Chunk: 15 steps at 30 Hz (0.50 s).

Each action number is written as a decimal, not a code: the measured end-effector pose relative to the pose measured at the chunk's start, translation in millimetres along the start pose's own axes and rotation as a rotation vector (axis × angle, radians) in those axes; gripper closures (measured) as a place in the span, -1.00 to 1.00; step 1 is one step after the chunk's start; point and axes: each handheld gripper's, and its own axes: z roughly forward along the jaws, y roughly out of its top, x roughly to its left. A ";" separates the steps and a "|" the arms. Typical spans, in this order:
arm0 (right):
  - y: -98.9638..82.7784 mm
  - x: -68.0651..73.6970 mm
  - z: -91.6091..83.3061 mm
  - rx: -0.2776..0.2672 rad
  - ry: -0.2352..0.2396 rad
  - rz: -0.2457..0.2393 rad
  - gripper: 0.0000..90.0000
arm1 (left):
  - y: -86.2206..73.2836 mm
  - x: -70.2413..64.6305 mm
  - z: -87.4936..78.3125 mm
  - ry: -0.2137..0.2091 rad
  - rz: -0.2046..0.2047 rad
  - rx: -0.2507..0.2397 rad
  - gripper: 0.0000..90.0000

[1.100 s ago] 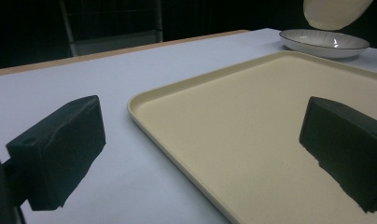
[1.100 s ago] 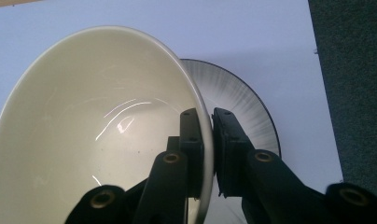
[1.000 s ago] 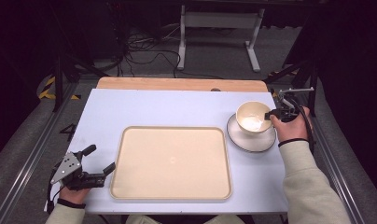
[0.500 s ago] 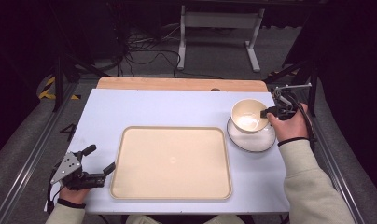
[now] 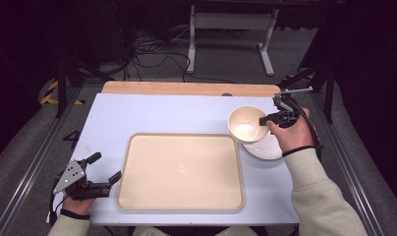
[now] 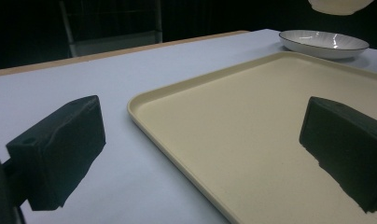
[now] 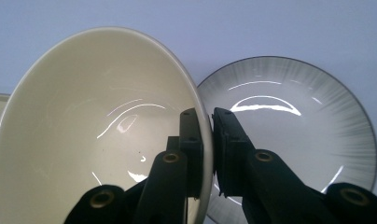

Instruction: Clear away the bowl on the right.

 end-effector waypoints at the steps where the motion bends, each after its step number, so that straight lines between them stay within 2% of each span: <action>1: -0.7 4.3 0.6 0.001 0.009 -0.002 0.85 | 0.0 0.0 0.0 0.000 0.000 0.000 -0.98; 8: -4.3 27.2 3.8 0.011 0.053 -0.019 0.85 | 0.0 0.0 0.0 -0.001 0.000 -0.001 -0.98; 15: -6.3 49.2 4.8 0.031 0.090 -0.059 0.85 | 0.0 0.0 0.0 -0.001 0.000 -0.002 -0.98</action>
